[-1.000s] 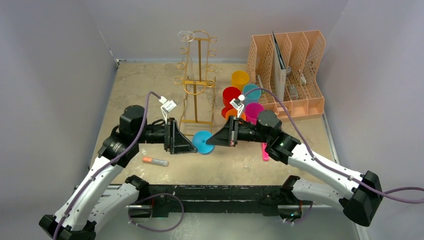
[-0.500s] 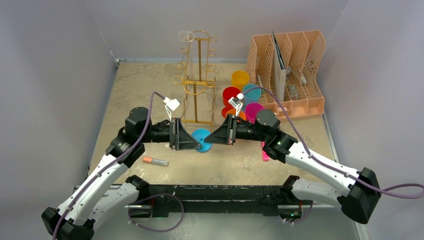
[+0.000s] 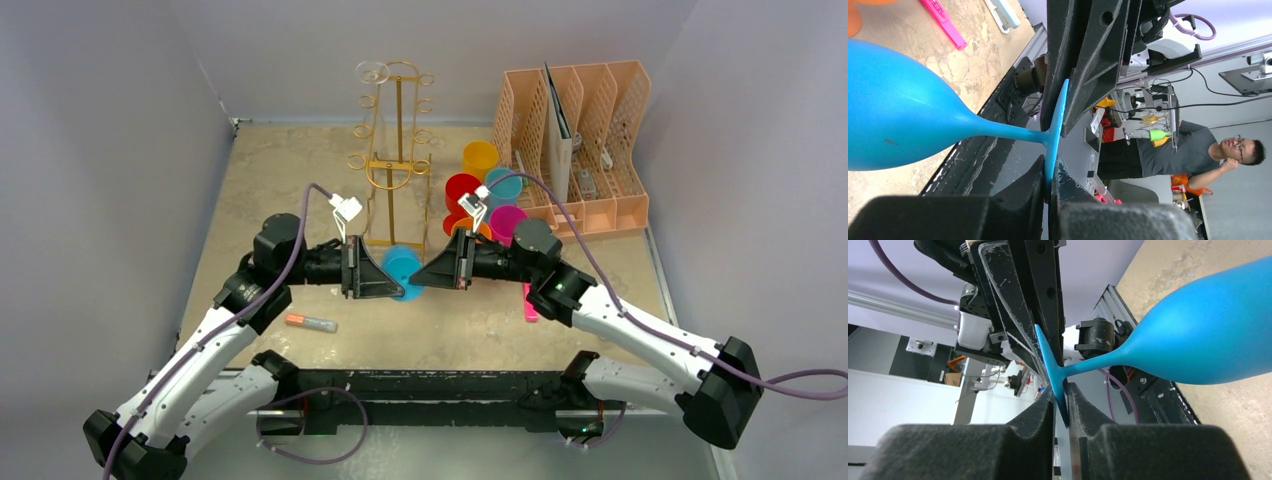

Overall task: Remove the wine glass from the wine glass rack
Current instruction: Place the wine glass at the center of the board.

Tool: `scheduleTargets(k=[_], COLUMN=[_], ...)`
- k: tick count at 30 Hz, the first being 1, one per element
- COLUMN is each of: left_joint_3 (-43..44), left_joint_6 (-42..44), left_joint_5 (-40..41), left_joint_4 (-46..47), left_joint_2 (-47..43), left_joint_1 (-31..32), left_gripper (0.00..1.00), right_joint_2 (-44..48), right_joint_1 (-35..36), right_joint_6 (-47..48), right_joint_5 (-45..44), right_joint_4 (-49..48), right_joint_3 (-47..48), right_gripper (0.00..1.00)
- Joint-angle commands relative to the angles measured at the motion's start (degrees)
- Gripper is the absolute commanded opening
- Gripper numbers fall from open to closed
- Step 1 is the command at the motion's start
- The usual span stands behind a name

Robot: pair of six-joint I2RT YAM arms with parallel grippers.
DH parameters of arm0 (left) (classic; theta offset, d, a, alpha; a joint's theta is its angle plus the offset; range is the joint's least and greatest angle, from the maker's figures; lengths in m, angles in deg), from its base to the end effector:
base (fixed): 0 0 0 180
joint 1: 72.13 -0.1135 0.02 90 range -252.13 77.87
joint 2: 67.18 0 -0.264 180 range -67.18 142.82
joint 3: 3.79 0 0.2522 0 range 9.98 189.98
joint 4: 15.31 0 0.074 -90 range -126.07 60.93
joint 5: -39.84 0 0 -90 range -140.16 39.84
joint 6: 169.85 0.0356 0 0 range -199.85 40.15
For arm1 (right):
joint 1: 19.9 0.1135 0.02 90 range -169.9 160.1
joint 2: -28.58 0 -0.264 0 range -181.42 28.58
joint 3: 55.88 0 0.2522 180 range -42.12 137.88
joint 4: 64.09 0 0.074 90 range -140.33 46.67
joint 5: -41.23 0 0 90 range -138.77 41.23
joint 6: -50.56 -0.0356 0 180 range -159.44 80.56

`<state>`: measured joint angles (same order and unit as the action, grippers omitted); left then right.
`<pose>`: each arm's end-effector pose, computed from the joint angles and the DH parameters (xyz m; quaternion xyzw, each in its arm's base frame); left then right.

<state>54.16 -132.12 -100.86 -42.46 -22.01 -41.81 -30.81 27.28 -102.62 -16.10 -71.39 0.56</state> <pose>0.1357 -0.1113 0.3326 0.1218 0.7508 -0.6198 0.1931 0.1498 0.1899 0.3356 -0.1135 0.6747 0.6870 0.2449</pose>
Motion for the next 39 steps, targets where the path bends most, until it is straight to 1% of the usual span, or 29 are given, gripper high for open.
scheduleTargets(k=[1,3,7,9,12,15,20,24,31,36,39], left_joint_3=[2.0,2.6,3.1,3.5,4.0,3.7,2.2,1.0,0.4,-0.4,-0.6], left_joint_6=[3.5,5.4,9.5,11.8,14.7,16.6,18.3,20.9,27.2,29.0,30.9], left_joint_5=[0.5,0.2,0.2,1.0,2.5,3.8,5.0,4.1,3.6,0.5,-2.8], left_joint_4=[-1.4,-3.6,-5.8,-7.1,-8.8,-9.1,-8.7,-7.7,-7.4,-6.4,-6.3], left_joint_2=[0.3,0.1,-1.3,-2.2,-3.7,-5.5,-8.4,-10.9,-14.8,-15.0,-15.0], left_joint_1=[0.2,0.2,0.2,0.2,0.2,0.2,0.2,0.2,0.2,0.2,0.2], left_gripper=[0.0,0.0,0.0,0.0,0.0,0.0,0.0,0.0,0.0,0.0,0.0], right_joint_2=[2.3,2.4,2.9,4.2,6.9,10.0,14.9,18.0,20.7,20.4,20.0], right_joint_1=[-0.1,-0.1,-0.1,-0.1,-0.1,-0.1,-0.1,-0.1,-0.1,-0.1,-0.1], right_joint_6=[0.5,0.8,2.1,4.5,8.2,13.1,18.7,19.6,19.4,19.7,20.3], right_joint_5=[0.6,0.4,1.8,1.0,-1.1,-4.8,-12.4,-17.9,-21.5,-22.1,-22.7], right_joint_4=[-1.2,-0.7,2.3,5.4,10.1,16.5,27.0,30.4,32.1,32.9,33.9], right_joint_3=[0.8,1.1,2.9,4.2,5.6,7.1,8.7,7.8,6.3,6.7,7.3], right_gripper=[0.18,0.23,0.43,0.52,0.6,0.66,0.7,0.72,0.73,0.73,0.74])
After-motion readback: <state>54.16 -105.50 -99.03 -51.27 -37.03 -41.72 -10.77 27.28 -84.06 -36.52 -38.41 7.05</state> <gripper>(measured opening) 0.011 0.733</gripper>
